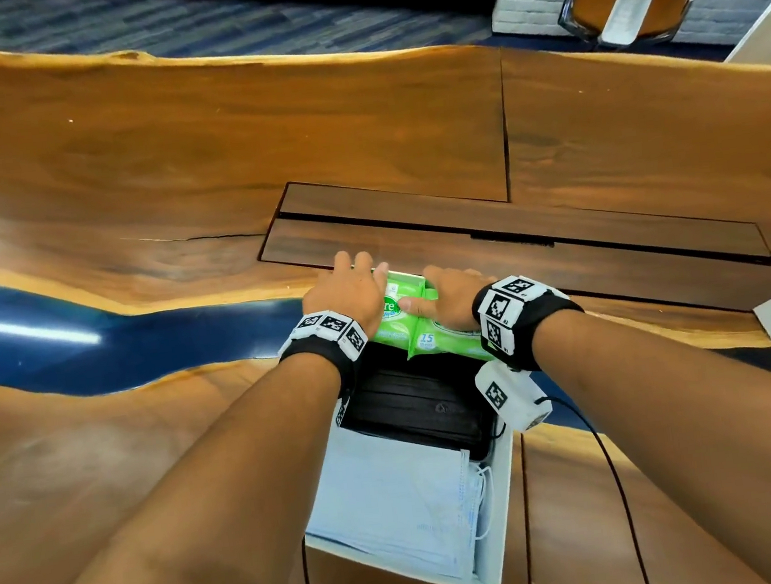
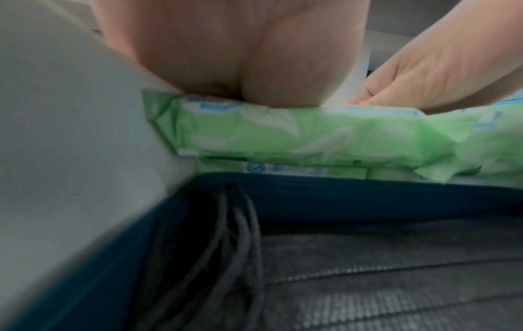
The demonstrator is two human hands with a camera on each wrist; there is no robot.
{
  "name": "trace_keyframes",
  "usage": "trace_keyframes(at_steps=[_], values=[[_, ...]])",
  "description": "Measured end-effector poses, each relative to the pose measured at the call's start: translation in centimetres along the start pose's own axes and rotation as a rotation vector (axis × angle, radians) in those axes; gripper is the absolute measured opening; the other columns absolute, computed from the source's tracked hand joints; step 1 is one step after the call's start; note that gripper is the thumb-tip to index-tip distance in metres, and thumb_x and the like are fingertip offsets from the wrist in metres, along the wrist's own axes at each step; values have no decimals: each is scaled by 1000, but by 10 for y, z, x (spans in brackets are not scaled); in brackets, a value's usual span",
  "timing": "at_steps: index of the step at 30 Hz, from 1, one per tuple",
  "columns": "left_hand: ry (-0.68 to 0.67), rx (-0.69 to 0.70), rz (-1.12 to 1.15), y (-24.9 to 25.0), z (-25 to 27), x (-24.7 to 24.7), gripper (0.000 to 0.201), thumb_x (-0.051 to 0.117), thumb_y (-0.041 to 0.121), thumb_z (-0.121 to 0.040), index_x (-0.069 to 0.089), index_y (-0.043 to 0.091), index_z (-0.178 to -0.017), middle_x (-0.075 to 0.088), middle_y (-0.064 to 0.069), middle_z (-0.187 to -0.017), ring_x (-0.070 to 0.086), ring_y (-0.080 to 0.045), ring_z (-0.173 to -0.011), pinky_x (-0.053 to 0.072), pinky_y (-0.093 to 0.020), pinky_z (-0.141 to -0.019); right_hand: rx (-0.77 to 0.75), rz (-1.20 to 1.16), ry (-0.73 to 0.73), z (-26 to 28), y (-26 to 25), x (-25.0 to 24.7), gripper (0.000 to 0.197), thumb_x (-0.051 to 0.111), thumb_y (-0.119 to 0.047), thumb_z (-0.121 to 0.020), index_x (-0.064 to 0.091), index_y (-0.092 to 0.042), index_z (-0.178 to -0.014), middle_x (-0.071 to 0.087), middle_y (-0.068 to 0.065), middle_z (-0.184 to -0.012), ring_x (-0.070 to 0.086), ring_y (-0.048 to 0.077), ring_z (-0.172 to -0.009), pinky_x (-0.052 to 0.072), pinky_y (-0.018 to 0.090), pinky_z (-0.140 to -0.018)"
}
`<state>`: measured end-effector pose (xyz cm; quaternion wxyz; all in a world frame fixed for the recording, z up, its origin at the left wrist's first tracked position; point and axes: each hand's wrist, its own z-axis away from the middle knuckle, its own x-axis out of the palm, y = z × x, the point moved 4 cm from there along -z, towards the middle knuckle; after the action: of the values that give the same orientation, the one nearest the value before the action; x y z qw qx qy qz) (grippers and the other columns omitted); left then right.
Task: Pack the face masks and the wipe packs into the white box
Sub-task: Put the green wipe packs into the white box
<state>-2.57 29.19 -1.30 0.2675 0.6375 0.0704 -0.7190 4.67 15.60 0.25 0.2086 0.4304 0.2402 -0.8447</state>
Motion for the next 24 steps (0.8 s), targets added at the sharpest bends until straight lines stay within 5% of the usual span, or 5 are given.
trace_keyframes(at_steps=[9,13,16,20,24], values=[[68,17,1,2,-11,1,48,19,47,-104,44,9,-118,48,-12,-118,57,-38,-99,39,-40,-69,45,-74,25,-8,1,0,58,31,-64,-95,45,-22,-132,55,5,-136,48,29,-126,37,44,-101],[-23,15,-1,0,-11,-5,52,18,51,-103,45,12,-124,46,-11,-128,45,-34,-120,42,-47,-91,24,-138,-55,-8,1,-4,71,28,-66,-94,30,-17,-146,44,11,-148,44,31,-132,38,42,-106],[-63,171,-98,5,-3,-17,66,20,65,-96,43,17,-135,37,-5,-147,25,-24,-141,29,-57,-110,-6,-19,-128,6,7,-8,110,48,-82,-73,7,-20,-154,19,13,-159,27,33,-143,31,49,-113],[-273,394,-289,24,19,-19,115,53,84,-69,11,20,-155,10,2,-163,1,-17,-151,8,-62,-117,-84,273,-58,32,10,2,140,78,-70,-56,-10,-17,-153,23,9,-156,30,31,-140,36,49,-109],[-223,362,-490,26,17,-8,124,81,61,-59,8,21,-151,27,-2,-150,22,-22,-144,14,-68,-112,-41,275,46,27,11,8,118,78,-63,-62,13,-13,-148,39,6,-140,41,28,-128,40,46,-100]])
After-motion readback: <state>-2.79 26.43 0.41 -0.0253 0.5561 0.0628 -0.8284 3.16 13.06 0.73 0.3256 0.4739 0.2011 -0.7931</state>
